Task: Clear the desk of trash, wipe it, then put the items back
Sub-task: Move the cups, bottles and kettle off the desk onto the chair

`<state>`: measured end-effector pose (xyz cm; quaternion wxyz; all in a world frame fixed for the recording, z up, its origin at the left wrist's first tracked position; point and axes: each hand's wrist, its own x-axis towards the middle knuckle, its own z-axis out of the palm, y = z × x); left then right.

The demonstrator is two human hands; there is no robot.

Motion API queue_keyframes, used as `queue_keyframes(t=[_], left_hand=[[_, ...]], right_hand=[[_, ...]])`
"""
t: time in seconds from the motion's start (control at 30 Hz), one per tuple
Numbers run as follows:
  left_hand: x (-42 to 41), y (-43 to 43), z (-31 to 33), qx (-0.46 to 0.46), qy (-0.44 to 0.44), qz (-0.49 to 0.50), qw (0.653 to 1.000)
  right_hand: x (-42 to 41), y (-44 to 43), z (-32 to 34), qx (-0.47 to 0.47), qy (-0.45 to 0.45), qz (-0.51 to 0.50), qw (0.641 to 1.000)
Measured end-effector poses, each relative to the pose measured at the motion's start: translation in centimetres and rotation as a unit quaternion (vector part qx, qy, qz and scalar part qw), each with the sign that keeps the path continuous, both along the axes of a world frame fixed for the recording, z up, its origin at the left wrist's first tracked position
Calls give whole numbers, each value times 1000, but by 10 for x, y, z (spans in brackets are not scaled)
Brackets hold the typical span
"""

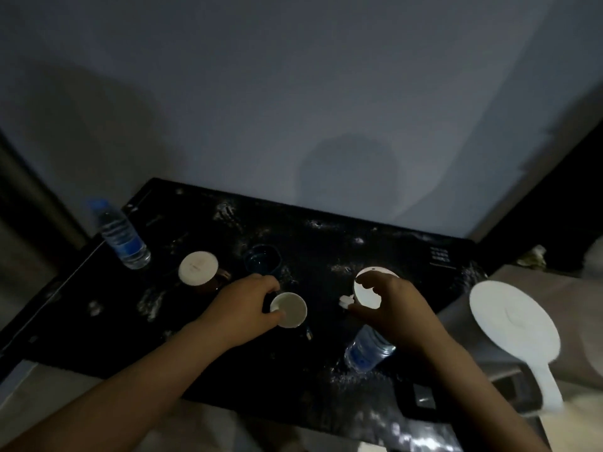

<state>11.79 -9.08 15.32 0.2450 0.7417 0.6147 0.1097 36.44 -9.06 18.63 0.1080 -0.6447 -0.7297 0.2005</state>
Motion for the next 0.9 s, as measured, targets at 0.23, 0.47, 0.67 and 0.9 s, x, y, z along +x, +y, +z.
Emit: queue_keyframes(t=[0.23,0.47,0.67,0.9], left_hand=[[-21,1,-7,-7,-21,-70,997],[-28,-7,-20,-29,-33,-104,994],[-19,-9,-24,-38,-35,-122,991],[-3,-8,-29,-39,-31,-97,994]], right_hand=[[-18,-36,2,3,8,-100,995],[-26,-61,-1,0,16,-145,989],[-16,-73,-8,-2,15,-164,986],[17,-74,-14,21,21,-170,985]])
